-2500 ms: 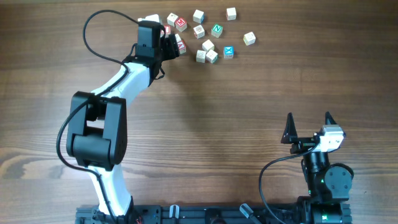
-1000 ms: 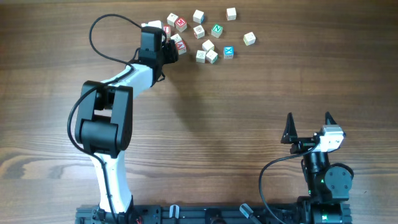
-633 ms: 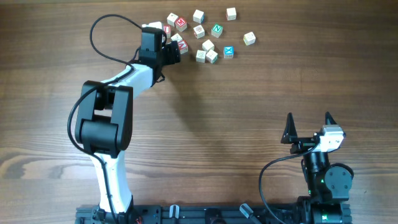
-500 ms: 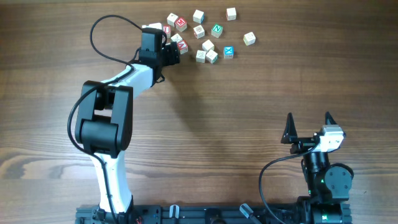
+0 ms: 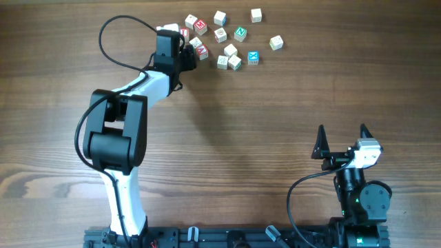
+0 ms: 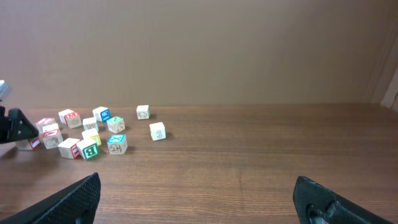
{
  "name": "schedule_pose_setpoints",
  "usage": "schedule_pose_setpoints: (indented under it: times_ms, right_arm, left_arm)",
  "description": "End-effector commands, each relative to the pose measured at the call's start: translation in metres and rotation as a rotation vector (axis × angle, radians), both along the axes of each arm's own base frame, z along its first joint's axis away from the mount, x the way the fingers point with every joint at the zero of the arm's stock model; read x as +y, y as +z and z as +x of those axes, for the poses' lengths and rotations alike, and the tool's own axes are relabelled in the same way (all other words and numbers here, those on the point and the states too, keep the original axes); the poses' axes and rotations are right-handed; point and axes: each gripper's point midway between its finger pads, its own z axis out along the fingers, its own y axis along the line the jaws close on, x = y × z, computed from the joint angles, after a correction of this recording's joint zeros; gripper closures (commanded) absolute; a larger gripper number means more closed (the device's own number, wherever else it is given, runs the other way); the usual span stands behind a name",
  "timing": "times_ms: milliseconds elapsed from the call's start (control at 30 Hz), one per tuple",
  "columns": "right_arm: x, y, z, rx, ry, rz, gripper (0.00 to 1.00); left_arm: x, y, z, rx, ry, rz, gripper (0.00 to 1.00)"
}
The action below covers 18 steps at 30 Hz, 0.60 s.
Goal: Form a horizontal line
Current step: 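Lower the left gripper and grasp the white bird-drawing block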
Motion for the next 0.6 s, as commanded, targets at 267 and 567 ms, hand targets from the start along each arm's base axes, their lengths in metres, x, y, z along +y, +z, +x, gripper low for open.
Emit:
schedule_pose_setpoints:
  times_ms: [267, 567]
  right_arm:
    - [0.0025, 0.0028, -0.0008, -0.014, 0.015, -0.013, 0.0]
    - [0.0025, 0.0028, -0.0008, -0.014, 0.015, -0.014, 0.0]
  left_arm:
    - [0.0012, 0.0044, 0.0078, -0.043, -0.034, 0.053, 0.17]
    - [0.0015, 0.0039, 0.0089, -0.049, -0.045, 0.065, 0.2]
